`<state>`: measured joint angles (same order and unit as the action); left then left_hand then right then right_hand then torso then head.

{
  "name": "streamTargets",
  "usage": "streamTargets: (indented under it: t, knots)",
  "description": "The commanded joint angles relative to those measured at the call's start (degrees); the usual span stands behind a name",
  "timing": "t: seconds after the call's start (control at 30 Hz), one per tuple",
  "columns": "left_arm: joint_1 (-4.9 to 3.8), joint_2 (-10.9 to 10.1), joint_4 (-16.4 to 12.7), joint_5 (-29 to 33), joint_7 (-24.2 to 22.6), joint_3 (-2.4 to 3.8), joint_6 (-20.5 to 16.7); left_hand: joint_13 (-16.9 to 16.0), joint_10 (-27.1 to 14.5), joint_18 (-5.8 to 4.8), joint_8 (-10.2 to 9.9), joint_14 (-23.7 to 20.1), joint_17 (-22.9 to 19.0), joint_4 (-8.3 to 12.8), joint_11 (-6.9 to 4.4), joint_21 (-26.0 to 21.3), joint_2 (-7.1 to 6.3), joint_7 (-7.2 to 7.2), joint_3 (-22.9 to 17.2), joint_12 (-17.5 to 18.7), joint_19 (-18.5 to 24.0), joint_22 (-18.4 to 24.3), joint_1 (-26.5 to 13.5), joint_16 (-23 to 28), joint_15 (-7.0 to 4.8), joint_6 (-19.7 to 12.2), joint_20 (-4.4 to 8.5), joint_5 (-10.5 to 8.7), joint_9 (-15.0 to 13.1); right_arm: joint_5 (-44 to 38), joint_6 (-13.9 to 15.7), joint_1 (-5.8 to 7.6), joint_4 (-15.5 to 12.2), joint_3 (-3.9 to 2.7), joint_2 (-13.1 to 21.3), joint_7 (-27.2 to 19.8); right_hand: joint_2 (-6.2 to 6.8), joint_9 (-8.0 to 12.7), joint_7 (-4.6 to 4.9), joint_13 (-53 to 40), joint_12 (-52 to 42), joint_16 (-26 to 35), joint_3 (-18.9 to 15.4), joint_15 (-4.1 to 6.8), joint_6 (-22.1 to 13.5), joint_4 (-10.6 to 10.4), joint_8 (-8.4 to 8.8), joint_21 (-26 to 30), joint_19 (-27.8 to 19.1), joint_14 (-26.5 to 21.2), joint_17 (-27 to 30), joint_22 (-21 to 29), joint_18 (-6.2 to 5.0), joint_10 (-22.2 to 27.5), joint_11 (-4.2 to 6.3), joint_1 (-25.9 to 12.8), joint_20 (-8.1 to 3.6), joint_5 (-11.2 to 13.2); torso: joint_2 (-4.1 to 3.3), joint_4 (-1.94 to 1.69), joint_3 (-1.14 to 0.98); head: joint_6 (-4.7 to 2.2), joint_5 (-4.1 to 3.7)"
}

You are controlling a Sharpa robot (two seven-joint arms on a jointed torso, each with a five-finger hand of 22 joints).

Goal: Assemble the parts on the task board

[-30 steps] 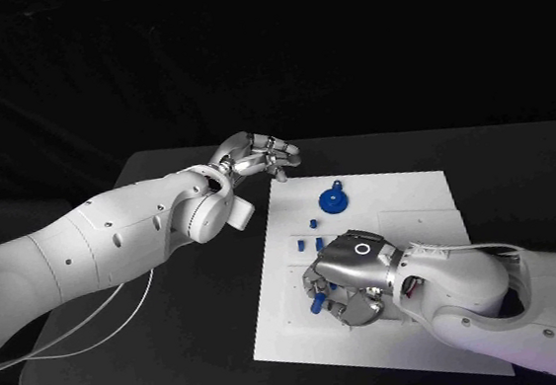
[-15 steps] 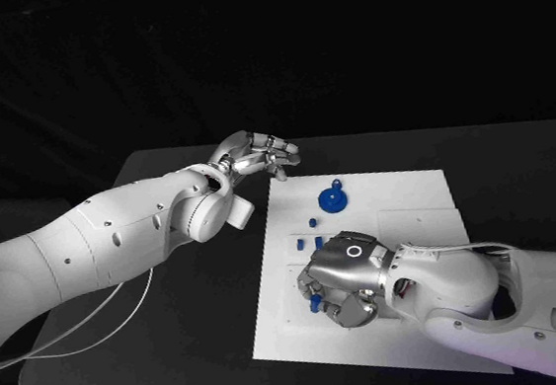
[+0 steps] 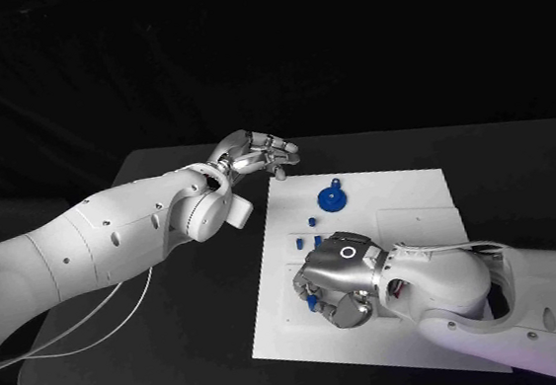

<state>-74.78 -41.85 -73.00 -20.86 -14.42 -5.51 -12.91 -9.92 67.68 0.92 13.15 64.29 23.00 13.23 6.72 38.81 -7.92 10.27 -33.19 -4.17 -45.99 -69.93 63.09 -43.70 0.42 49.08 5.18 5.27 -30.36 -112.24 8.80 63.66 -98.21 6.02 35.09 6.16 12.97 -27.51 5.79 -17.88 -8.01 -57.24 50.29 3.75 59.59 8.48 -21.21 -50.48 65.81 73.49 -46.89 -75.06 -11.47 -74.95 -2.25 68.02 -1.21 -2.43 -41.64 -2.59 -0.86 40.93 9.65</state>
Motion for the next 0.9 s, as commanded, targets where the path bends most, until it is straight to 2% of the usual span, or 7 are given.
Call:
streamTargets:
  t: [0.03,0.2,0.4,0.43,0.53,0.6,0.9]
  knots:
    - [-0.04,0.1,-0.1,0.3,-0.5,0.04,0.7,0.1,-0.3,1.19,0.2,0.5,0.1,0.1,0.01,-0.3,0.47,-0.08,0.4,0.1,-0.3,-0.1,0.0,0.3,0.11,-0.3,-0.08,0.27,0.1,-0.5,-2.1,-0.27,0.1,0.35,0.0,0.0,-0.48,-1.5,0.02,0.1,0.3,-0.3,-0.1,0.28,0.2,0.4,-0.23,-0.3,-0.1,0.0,-0.1,-1.1,-3.53,-0.2,-0.10,-0.4,0.03,-0.4,-0.03,-0.01,-0.03,0.03,0.00]
    - [-0.04,0.1,-0.1,0.3,-0.4,0.04,0.8,0.1,-0.3,1.19,0.3,0.5,0.1,0.1,0.01,-0.3,0.46,-0.08,0.4,0.1,-0.4,-0.1,0.0,0.3,0.11,-0.3,-0.08,0.26,0.1,0.5,-1.7,-0.27,0.1,0.38,0.1,-0.2,-0.07,-1.5,0.16,0.0,0.5,-0.2,-0.2,0.12,-0.1,0.6,-0.02,-0.3,-0.4,-0.3,0.0,-1.0,-3.53,0.2,-0.27,-1.0,0.18,-0.4,-0.02,0.02,-0.04,0.05,0.00]
    - [-0.04,0.1,-0.1,0.3,-0.4,0.04,0.8,0.1,-0.3,1.19,0.3,0.5,0.1,0.1,0.01,-0.3,0.47,-0.08,0.4,0.1,-0.4,-0.1,0.0,0.4,0.11,-0.3,-0.08,0.26,0.1,1.3,-0.2,-0.27,0.2,0.39,0.2,-0.4,2.55,-1.3,0.76,0.2,1.4,0.0,-5.3,-0.45,-1.5,1.0,0.80,-0.6,-0.6,-0.5,0.2,-1.1,-3.53,1.6,-0.82,-4.8,0.43,-0.4,-0.02,0.04,-0.07,0.03,0.02]
    - [-0.04,0.1,-0.1,0.3,-0.4,0.04,0.8,0.1,-0.3,1.19,0.3,0.5,0.1,0.1,0.01,-0.3,0.46,-0.08,0.4,0.1,-0.4,-0.1,0.0,0.4,0.11,-0.4,-0.08,0.26,0.1,1.3,-0.1,-0.27,0.2,0.40,0.2,-0.3,2.22,-1.3,0.82,0.2,1.6,0.0,-6.6,-0.47,-1.7,1.4,0.96,-0.6,-0.7,-0.5,0.3,-1.0,-3.53,1.8,-0.94,-4.9,0.31,-0.4,-0.02,0.04,-0.07,0.03,0.02]
    - [-0.04,0.1,-0.1,0.3,-0.4,0.04,0.8,0.1,-0.3,1.19,0.3,0.5,0.2,0.1,0.01,-0.3,0.46,-0.08,0.4,0.1,-0.4,-0.1,0.0,0.4,0.11,-0.4,-0.08,0.26,0.1,1.3,0.6,-0.27,0.2,0.40,0.3,0.0,2.89,-1.1,1.09,0.3,2.1,0.0,-8.6,-0.71,-2.3,1.6,1.37,-0.5,-0.9,-0.5,0.5,-0.9,-3.53,2.5,-1.14,-5.8,0.32,-0.6,-0.02,0.03,-0.08,0.03,-0.01]
    - [-0.04,0.1,-0.1,0.3,-0.3,0.04,0.8,0.1,-0.3,1.19,0.3,0.5,0.2,0.1,0.01,-0.3,0.46,-0.08,0.4,0.1,-0.4,-0.1,0.0,0.4,0.11,-0.4,-0.08,0.26,0.1,1.3,0.9,-0.27,0.2,0.40,0.3,0.2,2.87,-1.0,1.19,0.3,2.3,0.0,-9.6,-0.80,-2.5,1.8,1.57,-0.4,-1.0,-0.6,0.6,-0.9,-3.53,2.7,-1.25,-6.0,0.32,-0.8,-0.02,0.03,-0.08,0.03,-0.01]
    - [-0.04,0.0,-0.1,0.3,-0.3,0.04,0.9,0.1,-0.3,1.19,0.3,0.5,0.2,0.1,0.02,-0.4,0.45,-0.07,0.4,0.1,-0.4,-0.1,0.0,0.4,0.12,-0.4,-0.08,0.25,0.1,1.1,2.5,-0.27,0.1,0.40,0.7,0.8,3.10,-0.9,1.35,0.4,2.6,0.0,-10.2,-0.95,-2.9,1.9,1.89,-0.3,-1.1,-0.7,0.7,-0.8,-3.53,3.1,-1.39,-5.8,0.32,-0.8,-0.01,-0.01,-0.05,-0.04,-0.11]
